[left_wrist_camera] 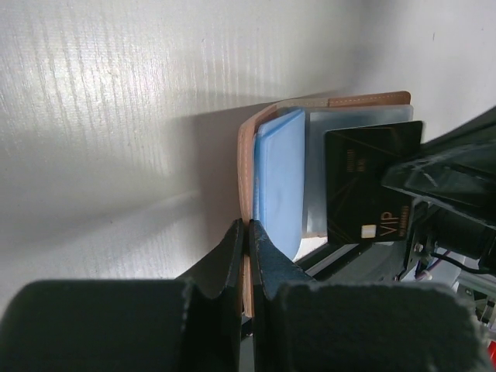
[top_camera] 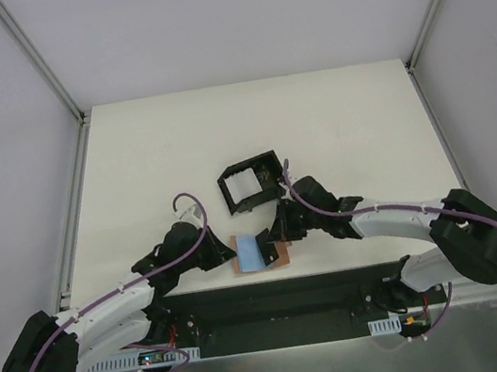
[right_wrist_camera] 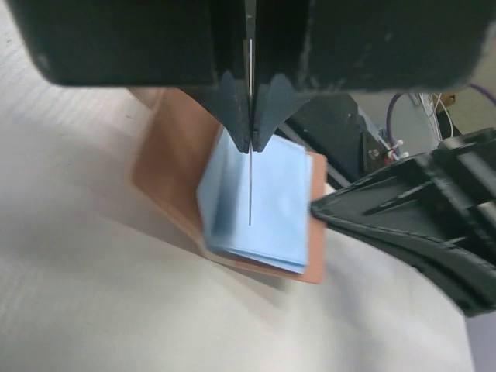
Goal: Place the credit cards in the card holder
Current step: Insert the credit card into the card holder.
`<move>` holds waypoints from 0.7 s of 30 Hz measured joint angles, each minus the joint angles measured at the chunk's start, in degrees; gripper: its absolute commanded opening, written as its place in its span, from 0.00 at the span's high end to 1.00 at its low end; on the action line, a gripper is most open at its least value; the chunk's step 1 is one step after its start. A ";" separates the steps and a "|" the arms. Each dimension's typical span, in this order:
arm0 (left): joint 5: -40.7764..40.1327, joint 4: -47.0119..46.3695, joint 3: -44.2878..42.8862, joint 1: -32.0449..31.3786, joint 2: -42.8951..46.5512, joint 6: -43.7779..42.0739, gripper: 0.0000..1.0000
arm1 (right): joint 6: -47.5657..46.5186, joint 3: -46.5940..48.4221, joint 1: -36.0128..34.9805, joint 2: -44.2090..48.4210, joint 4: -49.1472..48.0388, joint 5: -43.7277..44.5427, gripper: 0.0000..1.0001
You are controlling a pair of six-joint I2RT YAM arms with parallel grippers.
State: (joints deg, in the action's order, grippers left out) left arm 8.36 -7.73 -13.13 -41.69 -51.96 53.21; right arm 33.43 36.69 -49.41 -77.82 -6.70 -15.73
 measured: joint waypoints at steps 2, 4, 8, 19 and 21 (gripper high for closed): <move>0.00 -0.13 0.26 0.00 0.02 0.04 1.00 | 2.36 -3.63 -0.20 -1.33 -4.17 0.48 0.99; 0.00 -0.35 0.85 0.00 0.02 0.11 1.00 | 4.09 -6.05 -0.24 -2.67 -7.39 0.90 1.00; -0.20 -0.63 2.16 0.02 -0.17 0.24 1.00 | 6.80 -8.52 -0.24 -4.74 -14.14 1.38 1.00; -1.09 -2.86 3.45 0.02 -2.43 1.40 1.00 | 9.20 -10.69 -0.24 -8.81 -25.44 1.95 1.00; -1.16 -3.10 3.48 0.02 -2.64 1.46 1.00 | 9.53 -10.91 -0.24 -9.70 -26.99 1.73 1.00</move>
State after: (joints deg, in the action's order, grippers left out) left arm 7.20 -10.83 -9.65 -41.67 -54.61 54.68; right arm 42.96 25.78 -49.65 -87.53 -33.69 -14.00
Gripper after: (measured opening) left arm 0.007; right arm 0.009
